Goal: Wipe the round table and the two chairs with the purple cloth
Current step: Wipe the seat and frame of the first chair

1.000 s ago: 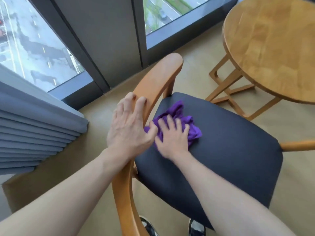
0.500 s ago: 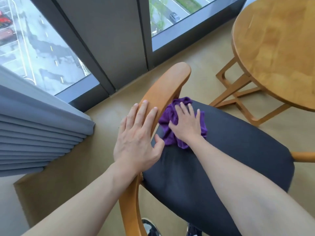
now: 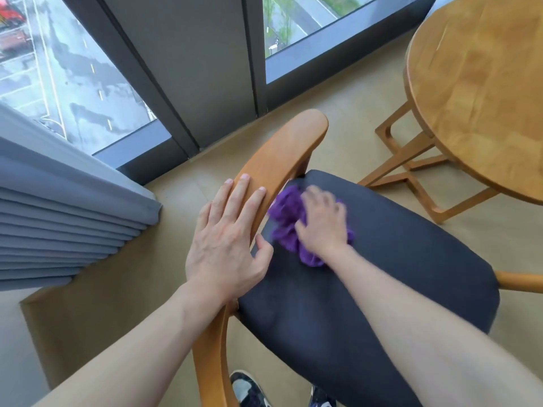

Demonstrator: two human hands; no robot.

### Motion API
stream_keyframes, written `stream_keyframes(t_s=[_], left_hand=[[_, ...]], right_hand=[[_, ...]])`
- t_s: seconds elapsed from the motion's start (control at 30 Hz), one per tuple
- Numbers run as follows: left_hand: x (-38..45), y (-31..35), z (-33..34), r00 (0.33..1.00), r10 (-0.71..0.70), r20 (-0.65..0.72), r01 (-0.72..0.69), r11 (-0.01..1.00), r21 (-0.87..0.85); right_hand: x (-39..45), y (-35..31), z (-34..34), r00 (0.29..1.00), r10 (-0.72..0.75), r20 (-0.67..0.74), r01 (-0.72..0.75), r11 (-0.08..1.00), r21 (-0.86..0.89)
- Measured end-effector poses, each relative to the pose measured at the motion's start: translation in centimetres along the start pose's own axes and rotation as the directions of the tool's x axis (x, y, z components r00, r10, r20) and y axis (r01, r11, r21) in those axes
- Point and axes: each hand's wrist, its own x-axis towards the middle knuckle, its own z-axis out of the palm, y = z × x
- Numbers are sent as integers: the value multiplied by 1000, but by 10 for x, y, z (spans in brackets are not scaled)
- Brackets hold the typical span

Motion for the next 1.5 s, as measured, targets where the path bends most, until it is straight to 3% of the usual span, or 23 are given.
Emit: stream_keyframes(t_s=[0.1,0.17,0.2,0.27,0.33,0.37,0.4,0.43,0.5,0.57,0.63,0.67,0.7,0.8,0.87,0.97,1.03,1.13,1.2,1.27,1.37,1.5], left_hand=[[-1,0,2,1000,-8,4,8,1000,22],[-1,0,2,1000,-18,9,17,999,33],[-1,0,1,1000,-20,12,20,999,33],[-2,0,0,1000,-19,20,19,1000,16],[-2,1,-2,999,-18,27,18,1000,1],[-2,1,-2,999,-15,29,15,1000,0],[-2,2,-2,999,-12,30,12,1000,3],[-2,2,-3,1000,-9,29,9,1000,6],[-1,2,-2,1000,-8,28,7,1000,11],[1,2,-1,1000,-9,27,9,1000,17],[1,2,0,1000,-10,25,10,1000,26],[1,2,0,1000,-11,25,11,1000,29],[1,2,0,1000,-12,27,12,999,30],[1,1,0,1000,-12,26,12,1000,28],[0,1,-1,1000,-13,27,12,1000,26],[0,0,-1,999,-18,29,18,1000,14],[1,0,-1,999,-11,32,10,1000,13],[1,-2,0,1000,-5,29,4,1000,18],[0,-3,2,1000,-7,24,6,1000,22],[0,-3,3,1000,-9,18,9,1000,25],[1,-5,6,1000,-7,8,7,999,36],[1,-7,10,1000,-7,-1,7,998,54]], right_hand=[[27,2,-4,900,436,-12,-424,880,212],[24,-19,-4,885,466,-10,-455,869,193],[14,-29,-2,921,388,-18,-382,914,138],[-18,-41,5,998,67,6,-67,997,48],[-41,-30,6,948,-303,94,299,953,50],[-40,-16,2,902,-411,129,407,911,60],[-31,-2,-2,894,-425,144,424,905,41],[-18,11,-6,929,-347,131,348,937,17],[13,32,-14,998,69,3,-69,994,85],[41,37,-22,862,506,-1,-478,815,327],[60,23,-23,738,671,68,-618,633,466],[62,10,-22,749,657,91,-614,636,467],[58,-3,-20,802,591,85,-568,712,412],[20,-31,-9,959,275,72,-284,939,196],[-10,-30,-4,984,109,144,-138,968,211],[-39,-10,-7,967,-64,246,-9,959,284],[-40,13,-18,974,-24,224,-51,944,325],[-29,40,-41,962,234,140,-272,861,430],[-25,50,-50,938,337,85,-333,805,491],[-25,51,-56,943,318,94,-326,837,441],[-32,53,-51,948,302,102,-317,919,233],[-51,49,-31,832,516,207,-555,782,284]])
